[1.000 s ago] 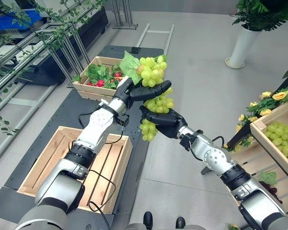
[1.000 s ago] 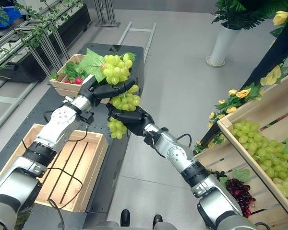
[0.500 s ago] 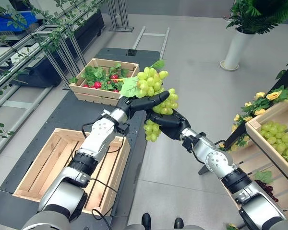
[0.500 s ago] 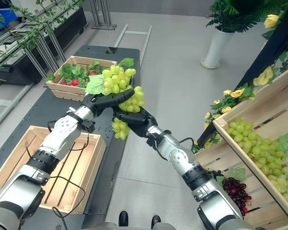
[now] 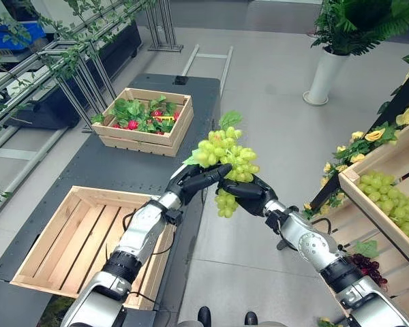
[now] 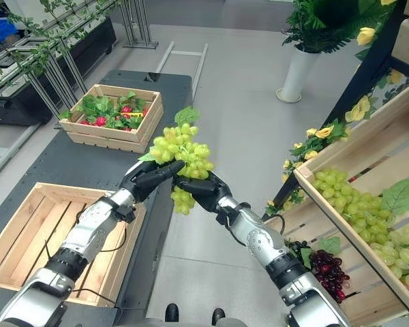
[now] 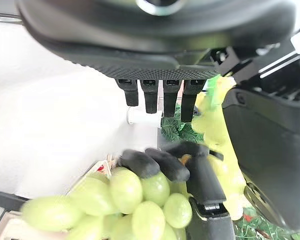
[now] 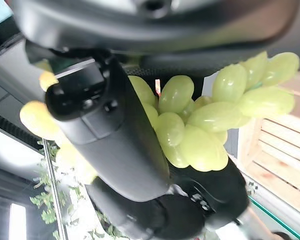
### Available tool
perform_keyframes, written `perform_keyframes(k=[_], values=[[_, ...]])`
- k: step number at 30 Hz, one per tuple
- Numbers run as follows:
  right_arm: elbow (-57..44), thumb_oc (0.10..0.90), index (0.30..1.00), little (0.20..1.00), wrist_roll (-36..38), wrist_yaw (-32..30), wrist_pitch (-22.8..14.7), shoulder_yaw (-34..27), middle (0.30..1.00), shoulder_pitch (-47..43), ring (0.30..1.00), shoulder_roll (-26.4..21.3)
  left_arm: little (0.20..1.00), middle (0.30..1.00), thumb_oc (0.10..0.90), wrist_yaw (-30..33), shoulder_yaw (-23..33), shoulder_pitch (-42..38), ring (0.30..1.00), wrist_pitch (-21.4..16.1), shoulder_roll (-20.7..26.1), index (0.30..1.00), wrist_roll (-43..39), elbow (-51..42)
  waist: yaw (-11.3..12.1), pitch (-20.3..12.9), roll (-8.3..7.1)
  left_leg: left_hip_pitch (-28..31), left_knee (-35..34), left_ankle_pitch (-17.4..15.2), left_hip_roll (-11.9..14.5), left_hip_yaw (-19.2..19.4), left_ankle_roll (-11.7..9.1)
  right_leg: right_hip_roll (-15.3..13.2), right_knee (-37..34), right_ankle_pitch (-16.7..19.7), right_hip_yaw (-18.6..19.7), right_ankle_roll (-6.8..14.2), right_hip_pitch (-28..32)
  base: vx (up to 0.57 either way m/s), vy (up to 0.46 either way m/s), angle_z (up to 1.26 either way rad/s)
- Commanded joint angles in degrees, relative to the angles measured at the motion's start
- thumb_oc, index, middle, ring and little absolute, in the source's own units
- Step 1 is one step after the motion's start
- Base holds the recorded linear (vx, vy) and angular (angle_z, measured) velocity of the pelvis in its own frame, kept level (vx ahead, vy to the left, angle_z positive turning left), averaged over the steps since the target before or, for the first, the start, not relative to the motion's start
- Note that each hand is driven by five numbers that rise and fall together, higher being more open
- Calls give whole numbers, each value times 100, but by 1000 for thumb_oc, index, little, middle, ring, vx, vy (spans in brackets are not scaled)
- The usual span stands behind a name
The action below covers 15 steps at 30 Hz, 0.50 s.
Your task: Pick up the fruits from the basket on one side to the basket on the other side
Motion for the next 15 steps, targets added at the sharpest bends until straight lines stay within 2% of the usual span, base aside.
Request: perform_keyframes(k=[1,10,15], values=[[-874,400,300,300,169,722,-1231,-1420,300,-350,300,171,900,900,800,40,213,208,900,-435,142,900,149,982,-19,-943,-101,-50,12,-528,-204,-33,6,56,10,174,28,-68,-264,11,20,-10],[-1266,400,300,300,-80,1114,-974,-1746,300,236,300,-32,900,900,800,194,631,783,900,-768,-174,900,-54,1129,-100,-864,-130,-23,12,-551,-200,65,21,82,10,184,116,-80,-273,18,23,-10],[-1537,400,300,300,-428,1263,-923,-1893,300,515,300,-124,900,900,800,450,776,1012,900,-1085,-425,900,-222,1044,-147,-809,-169,-18,12,-560,-196,107,27,93,10,193,169,-90,-287,8,11,-5]])
